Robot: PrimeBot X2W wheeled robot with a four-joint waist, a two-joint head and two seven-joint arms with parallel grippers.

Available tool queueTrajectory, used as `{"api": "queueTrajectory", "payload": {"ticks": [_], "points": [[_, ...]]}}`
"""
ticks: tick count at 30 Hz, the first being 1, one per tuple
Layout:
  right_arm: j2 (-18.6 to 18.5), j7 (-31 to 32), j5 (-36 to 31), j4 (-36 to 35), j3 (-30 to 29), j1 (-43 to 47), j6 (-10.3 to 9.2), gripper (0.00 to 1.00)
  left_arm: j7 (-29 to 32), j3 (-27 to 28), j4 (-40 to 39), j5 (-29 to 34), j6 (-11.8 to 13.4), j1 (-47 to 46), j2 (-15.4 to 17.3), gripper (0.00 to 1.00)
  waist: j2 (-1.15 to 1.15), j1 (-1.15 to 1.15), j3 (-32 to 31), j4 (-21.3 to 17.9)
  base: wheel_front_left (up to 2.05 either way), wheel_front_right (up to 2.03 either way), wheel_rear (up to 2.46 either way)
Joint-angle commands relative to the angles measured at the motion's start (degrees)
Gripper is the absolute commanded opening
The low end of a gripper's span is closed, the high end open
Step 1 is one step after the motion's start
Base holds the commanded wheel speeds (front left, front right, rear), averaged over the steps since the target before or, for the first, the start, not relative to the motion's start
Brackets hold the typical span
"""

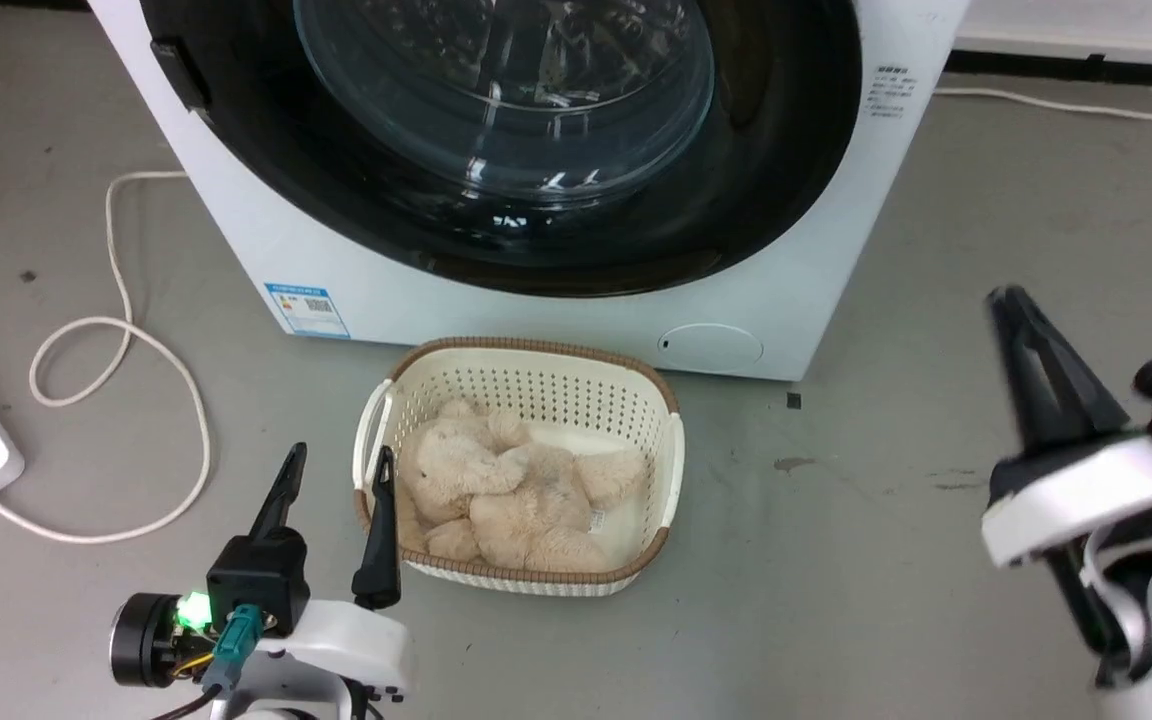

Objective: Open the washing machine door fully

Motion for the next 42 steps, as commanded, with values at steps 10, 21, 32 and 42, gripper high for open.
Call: {"api": "queueTrajectory", "payload": {"ticks": [10, 21, 32, 42], "points": [[0.7, 3.7, 9.6, 5.8, -4.9, -12.4, -0.03, 0.00, -1.8, -0.9, -0.9, -0.7, 0.8, -2.8, 0.0, 1.00, 0.00, -0.01, 3.4, 1.2, 0.00, 0.00, 0.00], [2.1, 9.6, 16.1, 15.9, -10.8, -25.2, -0.03, 0.00, -3.0, -2.1, -1.1, -1.1, 1.2, -4.2, 0.0, 1.00, 0.00, -0.01, 6.2, 2.5, 0.00, 0.00, 0.00], [1.9, 18.9, 22.0, 25.9, -16.5, -36.1, -0.04, 0.00, -4.3, -2.8, -1.8, -1.8, 2.3, -5.0, 0.0, 1.00, 0.00, -0.01, 9.3, 4.5, 0.00, 0.00, 0.00], [2.3, 26.7, 24.8, 35.4, -22.0, -47.5, -0.04, 0.00, -5.5, -4.2, -2.1, -2.3, 2.9, -6.2, 0.0, 1.00, 0.00, -0.01, 12.1, 6.0, 0.00, 0.00, 0.00]]}}
